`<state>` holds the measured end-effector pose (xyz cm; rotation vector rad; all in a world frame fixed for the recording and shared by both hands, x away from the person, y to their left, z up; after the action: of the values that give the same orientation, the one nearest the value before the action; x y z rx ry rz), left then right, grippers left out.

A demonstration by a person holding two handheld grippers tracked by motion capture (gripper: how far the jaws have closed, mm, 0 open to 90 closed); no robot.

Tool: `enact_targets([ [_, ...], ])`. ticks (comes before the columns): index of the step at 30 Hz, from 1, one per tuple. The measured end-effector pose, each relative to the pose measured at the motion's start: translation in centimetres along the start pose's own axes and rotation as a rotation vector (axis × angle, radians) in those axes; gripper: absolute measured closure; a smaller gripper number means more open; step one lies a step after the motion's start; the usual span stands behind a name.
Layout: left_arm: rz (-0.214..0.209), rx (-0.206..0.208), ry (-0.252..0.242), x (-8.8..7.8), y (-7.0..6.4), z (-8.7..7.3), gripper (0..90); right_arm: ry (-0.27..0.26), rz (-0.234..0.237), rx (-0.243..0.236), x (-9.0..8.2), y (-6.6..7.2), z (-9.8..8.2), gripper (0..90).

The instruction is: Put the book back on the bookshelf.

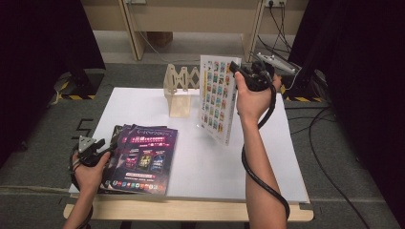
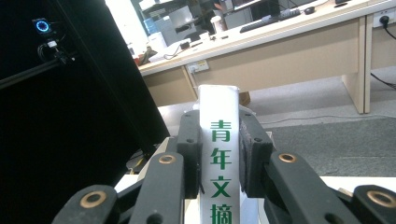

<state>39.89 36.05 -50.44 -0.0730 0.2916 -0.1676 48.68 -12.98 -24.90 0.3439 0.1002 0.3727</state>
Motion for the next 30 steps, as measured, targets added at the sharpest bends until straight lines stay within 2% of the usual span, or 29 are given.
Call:
enact_targets([
  [13, -0.002, -0.007, 0.004, 0.0, 0.1, 0.0, 43.3, -0.006, 0.005, 0.008, 0.8, -0.1, -0.2, 74.5],
  [23, -0.004, -0.017, 0.003, 0.0, 0.2, 0.0, 43.4, 0.018, 0.004, 0.009, 1.8, -0.1, -0.7, 74.5],
  [30, -0.004, -0.022, 0.003, 0.0, 0.2, 0.0, 43.5, 0.013, 0.006, 0.015, 2.6, 0.1, -0.4, 74.5],
])
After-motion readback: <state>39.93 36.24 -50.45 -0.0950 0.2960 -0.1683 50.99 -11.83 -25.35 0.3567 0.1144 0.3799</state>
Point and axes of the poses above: each handheld gripper's, and its own axes: x roughly forward along the jaws, z roughly out of its top, y roughly to its left, the point moved 1 cm from there along x, roughly forward along the jaws, and after that the axes turned 9 degrees about -y, right-handed, at the moved point
